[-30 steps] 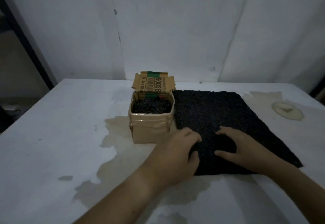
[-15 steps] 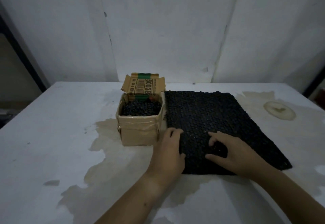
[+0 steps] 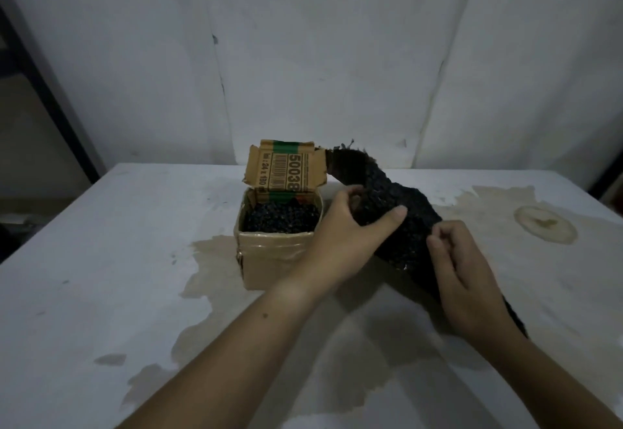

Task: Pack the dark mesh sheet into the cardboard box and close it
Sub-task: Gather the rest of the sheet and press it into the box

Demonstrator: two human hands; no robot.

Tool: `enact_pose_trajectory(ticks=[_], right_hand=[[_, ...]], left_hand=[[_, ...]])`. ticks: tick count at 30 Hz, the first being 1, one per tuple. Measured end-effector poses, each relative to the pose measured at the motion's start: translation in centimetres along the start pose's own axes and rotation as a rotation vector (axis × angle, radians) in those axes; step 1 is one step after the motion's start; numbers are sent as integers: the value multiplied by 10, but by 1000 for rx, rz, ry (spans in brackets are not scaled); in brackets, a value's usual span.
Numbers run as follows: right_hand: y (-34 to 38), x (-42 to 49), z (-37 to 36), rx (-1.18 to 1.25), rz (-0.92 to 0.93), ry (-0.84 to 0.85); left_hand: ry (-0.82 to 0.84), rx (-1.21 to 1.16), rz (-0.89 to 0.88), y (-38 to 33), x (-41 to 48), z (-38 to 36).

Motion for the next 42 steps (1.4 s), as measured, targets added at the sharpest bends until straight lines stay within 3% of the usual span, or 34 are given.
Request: enact_pose_trajectory(ticks=[3,6,10,14,19,22,26,30,33,37,42], right_hand=[[23,7,-14,43,43,42],[37,16,-29,107,46,103],[33,32,-47,101,-113,174],[26,36,-77,144,-282,335],[30,35,-120,101,-271,444],[29,43,-127,-88,-205,460],[26,57,-128,-306,-59,536],[22,70,-125,-417,64,619],[21,78,-122,-439,122,672],[26,91,-120,-435,150,686],[33,110,-123,-644,182,631]], left_hand=[[-25,59,-121,-20,5,27],[-152,130,-268,-39,-1,62],[-391,127,-391,-44,-22,116],[-595,150,-380,-15,-51,164],[-712,170,-179,51,-80,202],[-659,253,-32,89,-93,211],[-434,297,127,116,-98,218],[-523,598,-155,89,-81,212],[-388,764,-332,61,-49,191],[-117,1013,-284,59,-9,166],[-4,1117,-216,62,15,161]])
Point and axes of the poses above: each hand's wrist, its own x-axis towards the middle knuckle, its own z-axis out of the back of the hand, y = z × x, the point moved 2 cm from there along x, towards the middle knuckle, and after that the axes turned 11 degrees about x, right-handed, at the moved point
